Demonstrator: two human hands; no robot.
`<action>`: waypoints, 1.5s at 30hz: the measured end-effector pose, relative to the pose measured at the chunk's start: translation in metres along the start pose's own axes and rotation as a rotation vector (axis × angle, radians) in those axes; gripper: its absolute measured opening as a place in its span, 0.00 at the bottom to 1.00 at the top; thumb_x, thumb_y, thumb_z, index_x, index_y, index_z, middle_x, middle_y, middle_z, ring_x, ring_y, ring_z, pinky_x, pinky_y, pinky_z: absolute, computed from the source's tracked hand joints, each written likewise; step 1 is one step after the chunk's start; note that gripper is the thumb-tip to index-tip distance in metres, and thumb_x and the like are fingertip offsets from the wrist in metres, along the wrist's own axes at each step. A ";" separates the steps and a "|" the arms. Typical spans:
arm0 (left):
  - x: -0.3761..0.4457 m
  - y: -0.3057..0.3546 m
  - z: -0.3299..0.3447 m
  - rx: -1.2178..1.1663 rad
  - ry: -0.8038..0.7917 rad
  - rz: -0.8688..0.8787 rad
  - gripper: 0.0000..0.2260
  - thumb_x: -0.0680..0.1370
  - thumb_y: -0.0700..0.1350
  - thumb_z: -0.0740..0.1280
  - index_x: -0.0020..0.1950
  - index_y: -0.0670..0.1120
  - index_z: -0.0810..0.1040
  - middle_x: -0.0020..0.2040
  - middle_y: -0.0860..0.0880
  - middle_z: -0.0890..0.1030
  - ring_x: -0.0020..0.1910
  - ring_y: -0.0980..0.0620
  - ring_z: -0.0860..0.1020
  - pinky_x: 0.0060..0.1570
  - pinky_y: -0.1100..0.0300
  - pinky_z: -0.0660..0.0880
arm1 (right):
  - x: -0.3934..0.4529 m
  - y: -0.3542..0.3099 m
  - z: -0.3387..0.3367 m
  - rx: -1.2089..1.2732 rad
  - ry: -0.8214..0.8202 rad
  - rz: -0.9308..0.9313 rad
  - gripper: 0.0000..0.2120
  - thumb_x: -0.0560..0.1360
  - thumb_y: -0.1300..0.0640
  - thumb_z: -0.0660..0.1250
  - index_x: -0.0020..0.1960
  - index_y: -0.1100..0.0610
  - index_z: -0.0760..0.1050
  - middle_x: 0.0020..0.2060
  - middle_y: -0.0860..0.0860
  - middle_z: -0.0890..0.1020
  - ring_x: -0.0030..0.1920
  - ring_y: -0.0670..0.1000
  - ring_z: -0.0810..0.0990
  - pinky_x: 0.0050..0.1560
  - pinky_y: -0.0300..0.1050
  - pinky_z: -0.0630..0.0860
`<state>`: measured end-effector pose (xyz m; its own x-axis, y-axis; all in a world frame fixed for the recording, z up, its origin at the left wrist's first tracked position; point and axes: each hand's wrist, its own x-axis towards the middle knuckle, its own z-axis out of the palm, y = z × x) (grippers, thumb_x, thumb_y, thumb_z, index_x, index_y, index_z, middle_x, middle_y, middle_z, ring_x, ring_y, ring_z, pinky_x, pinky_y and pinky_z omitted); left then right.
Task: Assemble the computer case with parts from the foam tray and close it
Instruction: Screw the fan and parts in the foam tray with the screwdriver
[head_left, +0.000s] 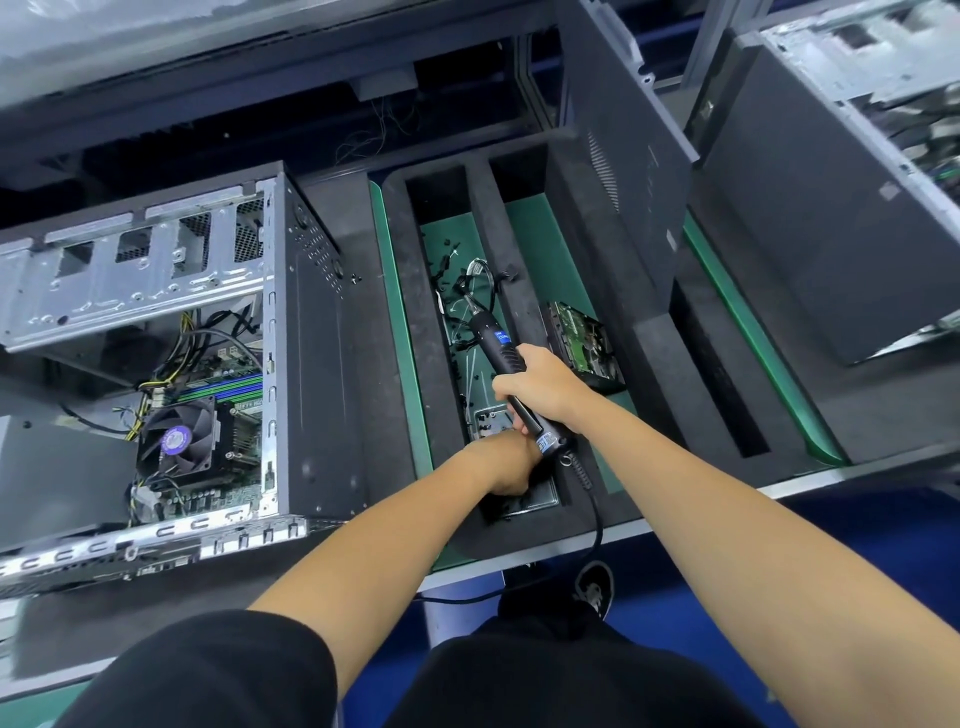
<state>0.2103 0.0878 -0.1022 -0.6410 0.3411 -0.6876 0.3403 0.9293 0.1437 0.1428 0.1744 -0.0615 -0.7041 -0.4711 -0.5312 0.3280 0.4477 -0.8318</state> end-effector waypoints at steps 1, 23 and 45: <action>0.000 0.001 0.000 0.019 -0.011 0.022 0.11 0.74 0.35 0.61 0.55 0.35 0.75 0.52 0.36 0.78 0.50 0.40 0.77 0.44 0.54 0.73 | 0.000 0.000 0.000 -0.010 0.000 -0.003 0.11 0.69 0.64 0.67 0.47 0.58 0.66 0.35 0.59 0.73 0.26 0.57 0.75 0.27 0.47 0.75; 0.001 -0.004 0.001 -0.163 0.154 -0.097 0.15 0.75 0.39 0.62 0.60 0.38 0.74 0.61 0.39 0.73 0.57 0.42 0.73 0.54 0.53 0.73 | 0.003 0.001 0.001 0.002 0.004 0.012 0.11 0.68 0.63 0.68 0.44 0.58 0.65 0.34 0.57 0.73 0.26 0.56 0.74 0.27 0.46 0.75; -0.004 0.007 0.010 0.321 0.146 -0.117 0.18 0.78 0.34 0.58 0.69 0.37 0.66 0.64 0.40 0.75 0.59 0.42 0.76 0.50 0.53 0.74 | 0.000 -0.001 -0.001 -0.055 0.002 -0.010 0.10 0.69 0.63 0.68 0.45 0.58 0.66 0.35 0.57 0.74 0.30 0.57 0.75 0.31 0.48 0.76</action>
<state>0.2221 0.0914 -0.1060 -0.7720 0.2734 -0.5738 0.4423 0.8794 -0.1762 0.1418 0.1743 -0.0603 -0.7086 -0.4746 -0.5222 0.2856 0.4839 -0.8272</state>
